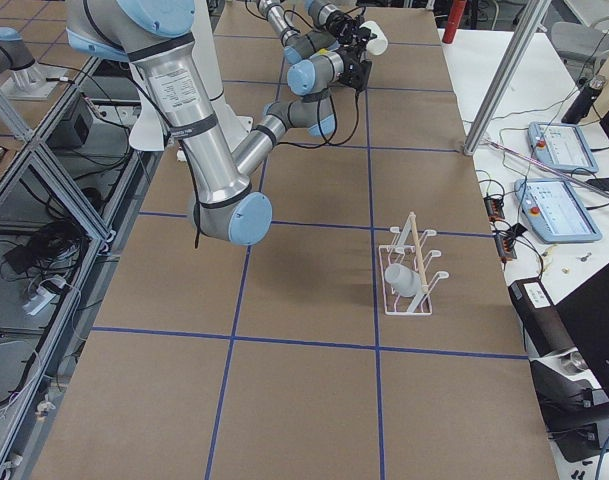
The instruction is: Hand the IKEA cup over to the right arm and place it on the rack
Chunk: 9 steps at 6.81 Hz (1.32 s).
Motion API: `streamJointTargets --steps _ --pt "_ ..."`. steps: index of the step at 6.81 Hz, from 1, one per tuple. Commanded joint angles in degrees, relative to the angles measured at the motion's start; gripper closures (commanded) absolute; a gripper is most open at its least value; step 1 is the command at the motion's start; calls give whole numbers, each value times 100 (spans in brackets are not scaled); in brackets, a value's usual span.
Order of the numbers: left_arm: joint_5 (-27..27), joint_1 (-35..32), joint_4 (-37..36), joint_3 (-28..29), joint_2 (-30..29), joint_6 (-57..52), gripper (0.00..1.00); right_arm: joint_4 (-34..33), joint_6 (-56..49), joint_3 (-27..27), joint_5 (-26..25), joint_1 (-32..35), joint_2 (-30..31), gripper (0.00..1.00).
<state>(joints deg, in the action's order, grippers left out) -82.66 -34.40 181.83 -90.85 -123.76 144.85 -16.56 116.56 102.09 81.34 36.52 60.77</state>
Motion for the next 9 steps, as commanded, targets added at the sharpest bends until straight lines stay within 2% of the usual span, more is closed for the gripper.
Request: streamJointTargets --steps 1,3,5,9 --pt "40 82 -8 41 -43 -1 100 13 -11 -14 -178 -92 -3 0" --pt "57 187 -8 50 -60 -18 100 13 -11 -14 -232 -128 -3 0" --pt "321 372 -8 50 -183 -44 100 -13 -11 -14 -232 -137 -3 1" --pt "330 416 -8 111 -201 -44 100 -40 -11 -14 -241 -172 -3 1"
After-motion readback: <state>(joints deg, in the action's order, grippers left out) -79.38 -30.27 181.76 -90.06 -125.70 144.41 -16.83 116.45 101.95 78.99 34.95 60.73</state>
